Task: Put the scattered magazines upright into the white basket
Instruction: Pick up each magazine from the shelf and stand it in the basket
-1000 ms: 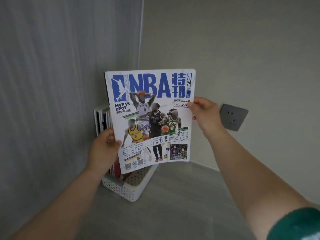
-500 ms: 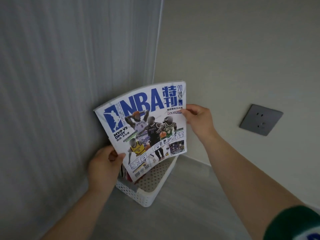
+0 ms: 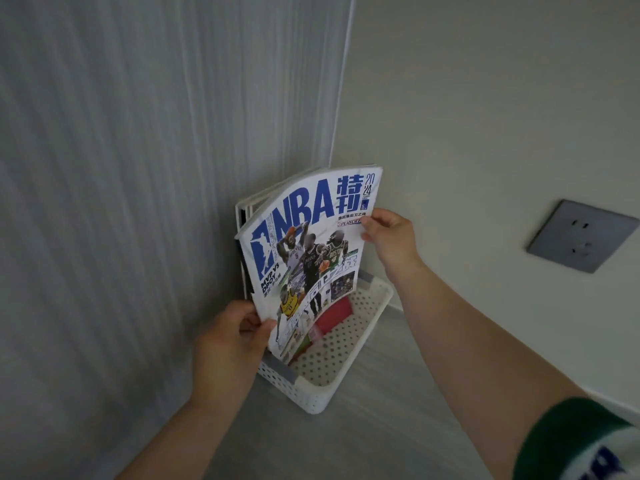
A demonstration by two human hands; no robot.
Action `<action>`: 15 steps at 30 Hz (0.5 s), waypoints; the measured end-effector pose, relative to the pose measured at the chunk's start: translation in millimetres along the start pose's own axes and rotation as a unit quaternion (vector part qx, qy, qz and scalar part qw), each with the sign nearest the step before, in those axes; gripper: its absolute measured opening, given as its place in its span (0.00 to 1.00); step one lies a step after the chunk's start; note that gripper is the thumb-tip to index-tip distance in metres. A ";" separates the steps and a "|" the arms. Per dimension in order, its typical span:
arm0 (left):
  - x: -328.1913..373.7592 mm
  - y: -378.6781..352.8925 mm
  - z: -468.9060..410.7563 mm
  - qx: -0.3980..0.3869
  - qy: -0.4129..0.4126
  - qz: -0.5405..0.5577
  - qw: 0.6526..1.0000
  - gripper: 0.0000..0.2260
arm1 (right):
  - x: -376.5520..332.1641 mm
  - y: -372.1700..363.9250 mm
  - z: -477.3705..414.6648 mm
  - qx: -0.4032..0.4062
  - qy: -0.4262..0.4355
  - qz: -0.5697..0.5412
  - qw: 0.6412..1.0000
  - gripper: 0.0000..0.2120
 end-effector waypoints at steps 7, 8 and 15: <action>2.1 -15.5 -5.3 -0.001 -0.001 -0.029 1.000 0.04 | 38.2 13.7 7.0 0.011 -0.048 0.076 0.996 0.14; 4.5 -15.6 -5.6 0.004 -0.008 -0.031 0.999 0.04 | 41.6 10.4 8.4 -0.008 -0.059 0.077 0.995 0.20; 4.8 -3.9 -5.0 0.081 -0.006 -0.002 0.997 0.22 | 51.8 -45.1 31.8 -0.199 -0.064 0.058 0.976 0.31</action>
Point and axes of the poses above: each hand's wrist, its own z-axis away from the middle knuckle, its own y-axis out of the back of the hand, x = y × z, the point moved 10 cm from there along -z, towards the middle knuckle, and after that the axes turned 12 degrees about y, right-handed, at the moved point
